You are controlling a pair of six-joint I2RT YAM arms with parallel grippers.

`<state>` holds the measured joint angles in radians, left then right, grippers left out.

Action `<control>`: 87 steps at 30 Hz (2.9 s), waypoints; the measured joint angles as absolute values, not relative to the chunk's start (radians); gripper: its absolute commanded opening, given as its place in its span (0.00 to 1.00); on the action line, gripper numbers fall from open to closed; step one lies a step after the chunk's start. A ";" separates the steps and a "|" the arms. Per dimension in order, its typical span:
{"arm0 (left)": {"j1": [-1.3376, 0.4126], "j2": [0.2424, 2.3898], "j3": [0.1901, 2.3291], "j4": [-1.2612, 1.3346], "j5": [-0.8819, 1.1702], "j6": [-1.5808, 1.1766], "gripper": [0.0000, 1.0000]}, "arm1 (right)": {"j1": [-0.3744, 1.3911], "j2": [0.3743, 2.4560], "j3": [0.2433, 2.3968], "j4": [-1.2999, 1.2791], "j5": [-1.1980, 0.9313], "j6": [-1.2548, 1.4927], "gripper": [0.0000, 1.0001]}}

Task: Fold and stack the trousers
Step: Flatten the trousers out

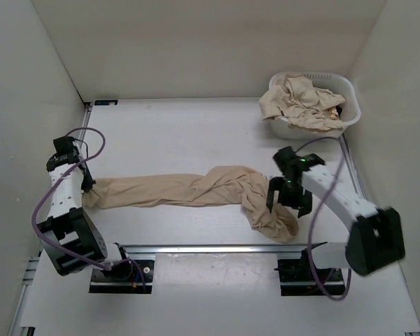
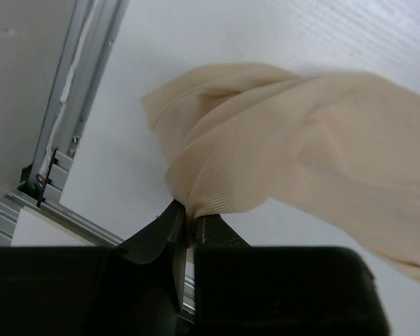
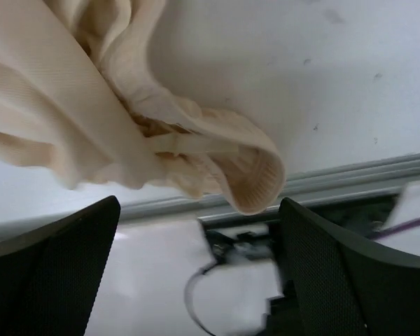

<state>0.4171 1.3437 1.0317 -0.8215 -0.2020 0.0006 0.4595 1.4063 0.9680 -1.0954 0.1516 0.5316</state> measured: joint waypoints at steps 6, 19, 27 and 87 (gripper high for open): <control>0.418 1.340 1.009 -0.836 -0.202 0.000 0.19 | 0.252 1.046 0.948 -0.947 0.161 0.822 0.95; 0.420 1.319 1.009 -0.861 -0.202 0.000 0.20 | 0.276 1.079 0.687 -0.954 0.125 0.965 0.99; 0.422 1.359 1.057 -0.878 -0.196 0.000 0.18 | 0.239 1.122 0.598 -0.979 0.128 0.963 0.90; 0.553 1.537 1.253 -0.969 -0.195 0.001 0.58 | 0.128 1.596 1.115 -0.766 0.006 0.626 0.92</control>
<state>0.5529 1.5368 1.2533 -0.9688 -0.1951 0.0013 0.1276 1.5963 1.1149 -0.7662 0.0063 0.6258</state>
